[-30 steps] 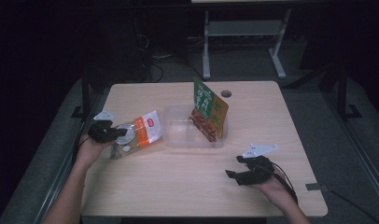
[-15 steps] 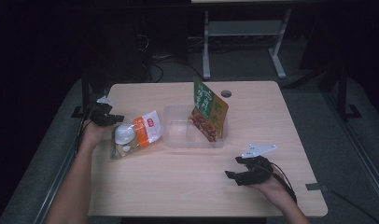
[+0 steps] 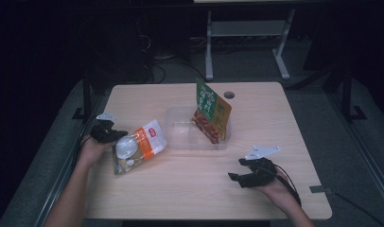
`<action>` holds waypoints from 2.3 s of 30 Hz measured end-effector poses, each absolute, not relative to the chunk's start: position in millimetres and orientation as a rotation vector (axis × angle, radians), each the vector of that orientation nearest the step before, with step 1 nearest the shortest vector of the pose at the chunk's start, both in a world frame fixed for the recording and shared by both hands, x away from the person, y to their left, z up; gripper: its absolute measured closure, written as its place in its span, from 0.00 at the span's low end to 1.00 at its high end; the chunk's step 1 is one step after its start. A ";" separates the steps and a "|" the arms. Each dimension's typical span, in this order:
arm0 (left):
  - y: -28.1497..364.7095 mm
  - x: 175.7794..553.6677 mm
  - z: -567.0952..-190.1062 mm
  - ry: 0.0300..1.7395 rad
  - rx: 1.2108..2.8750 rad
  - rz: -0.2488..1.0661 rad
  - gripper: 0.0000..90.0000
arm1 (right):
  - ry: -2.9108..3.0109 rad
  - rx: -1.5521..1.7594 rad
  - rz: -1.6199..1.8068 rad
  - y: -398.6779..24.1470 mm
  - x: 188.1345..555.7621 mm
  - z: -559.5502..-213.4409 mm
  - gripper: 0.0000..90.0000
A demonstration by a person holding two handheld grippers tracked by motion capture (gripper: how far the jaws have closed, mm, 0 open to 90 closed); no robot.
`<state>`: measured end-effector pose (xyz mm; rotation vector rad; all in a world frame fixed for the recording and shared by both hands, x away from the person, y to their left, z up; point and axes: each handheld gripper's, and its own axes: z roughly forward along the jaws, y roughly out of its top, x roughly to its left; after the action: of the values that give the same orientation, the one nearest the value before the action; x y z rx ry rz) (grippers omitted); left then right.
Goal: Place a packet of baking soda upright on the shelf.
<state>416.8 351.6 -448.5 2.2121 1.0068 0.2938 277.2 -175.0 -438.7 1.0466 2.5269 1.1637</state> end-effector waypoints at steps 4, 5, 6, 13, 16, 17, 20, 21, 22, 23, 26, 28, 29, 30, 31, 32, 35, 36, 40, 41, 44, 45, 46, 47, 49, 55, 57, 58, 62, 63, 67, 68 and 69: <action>344.5 399.0 -450.8 0.985 2.238 0.262 1.00 | 2.526 1.034 1.162 -173.7 277.1 -438.1 0.34; 342.6 394.4 -451.0 0.982 2.246 0.255 1.00 | 2.525 1.034 1.165 -173.7 276.9 -437.6 0.34; 341.1 389.5 -450.5 0.967 2.259 0.256 1.00 | 2.523 1.035 1.168 -173.9 276.6 -437.2 0.34; 330.8 356.0 -449.3 0.893 2.281 0.230 1.00 | 2.521 1.024 1.169 -175.9 275.9 -435.9 0.34; 321.7 346.0 -449.7 0.863 2.279 0.206 1.00 | 2.524 1.021 1.168 -175.2 275.6 -435.5 0.34; 318.4 343.7 -449.7 0.852 2.274 0.198 1.00 | 2.524 1.018 1.167 -174.8 275.6 -435.6 0.34; 316.8 340.1 -444.2 0.826 2.291 0.246 1.00 | 2.527 1.016 1.159 -173.7 275.2 -435.3 0.34; 319.9 338.3 -441.1 0.838 2.269 0.264 1.00 | 2.528 1.012 1.158 -173.7 275.1 -435.5 0.34; 324.4 335.3 -437.4 0.853 2.250 0.276 1.00 | 2.529 1.012 1.155 -173.7 274.8 -435.4 0.34; 330.4 331.4 -434.0 0.865 2.241 0.295 1.00 | 2.528 1.014 1.156 -173.7 274.3 -435.4 0.34; 348.7 313.8 -431.8 0.917 2.201 0.315 1.00 | 2.528 1.015 1.158 -174.6 273.8 -435.6 0.34; 358.6 300.6 -435.4 0.936 2.202 0.308 1.00 | 2.527 1.023 1.159 -174.8 273.8 -436.0 0.34; 361.6 293.7 -438.1 0.948 2.198 0.291 1.00 | 2.527 1.024 1.158 -174.8 273.9 -436.1 0.34; 363.8 287.5 -440.4 0.944 2.206 0.287 1.00 | 2.528 1.022 1.157 -174.5 273.9 -436.1 0.34; 363.3 281.2 -443.5 0.959 2.189 0.270 1.00 | 2.530 1.019 1.153 -174.1 273.8 -435.8 0.34; 363.5 276.5 -445.6 0.956 2.206 0.256 1.00 | 2.530 1.011 1.154 -173.6 273.8 -435.7 0.34; 361.2 268.3 -451.4 0.942 2.259 0.235 1.00 | 2.532 1.014 1.150 -171.5 273.9 -435.5 0.34; 359.7 267.4 -452.3 0.946 2.261 0.238 1.00 | 2.534 1.012 1.151 -170.9 274.2 -435.8 0.34; 352.8 269.6 -451.7 0.920 2.265 0.227 1.00 | 2.539 1.009 1.147 -169.4 274.6 -436.5 0.34; 349.5 269.6 -451.9 0.922 2.254 0.207 1.00 | 2.539 1.011 1.148 -169.4 274.6 -436.5 0.34; 339.5 267.8 -451.8 0.917 2.246 0.180 1.00 | 2.540 1.010 1.146 -171.0 274.8 -436.8 0.34; 336.9 266.5 -451.3 0.912 2.251 0.173 1.00 | 2.538 1.017 1.144 -171.5 274.5 -436.6 0.34; 334.1 264.8 -450.9 0.909 2.252 0.172 1.00 | 2.532 1.021 1.149 -172.0 274.2 -436.4 0.34; 332.1 262.5 -450.5 0.909 2.255 0.170 1.00 | 2.533 1.017 1.152 -172.9 274.0 -436.0 0.34; 331.9 258.0 -449.5 0.901 2.271 0.175 1.00 | 2.529 1.023 1.150 -174.4 272.9 -435.2 0.34; 335.9 238.5 -449.6 0.903 2.261 0.149 1.00 | 2.530 1.026 1.149 -176.9 270.9 -436.6 0.34; 332.5 234.6 -450.8 0.909 2.242 0.126 1.00 | 2.536 1.032 1.144 -176.2 270.4 -437.7 0.34; 330.0 233.7 -451.0 0.901 2.241 0.113 1.00 | 2.539 1.033 1.141 -175.5 270.5 -437.3 0.34; 314.3 232.4 -451.0 0.861 2.246 0.086 1.00 | 2.541 1.015 1.144 -172.2 268.8 -435.7 0.34; 309.8 233.2 -450.8 0.841 2.253 0.078 1.00 | 2.543 1.011 1.139 -171.8 268.3 -435.6 0.34; 293.2 239.7 -450.9 0.784 2.270 0.069 1.00 | 2.548 1.012 1.136 -171.2 269.2 -436.8 0.34; 290.4 242.1 -451.1 0.766 2.277 0.067 1.00 | 2.549 1.013 1.136 -171.0 269.4 -437.1 0.34; 287.4 243.8 -451.2 0.759 2.279 0.066 1.00 | 2.551 1.015 1.134 -170.8 269.3 -437.2 0.34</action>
<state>243.8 287.4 -451.2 2.2786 0.7588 0.0662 269.3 -170.8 -437.2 1.0147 2.5514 1.1340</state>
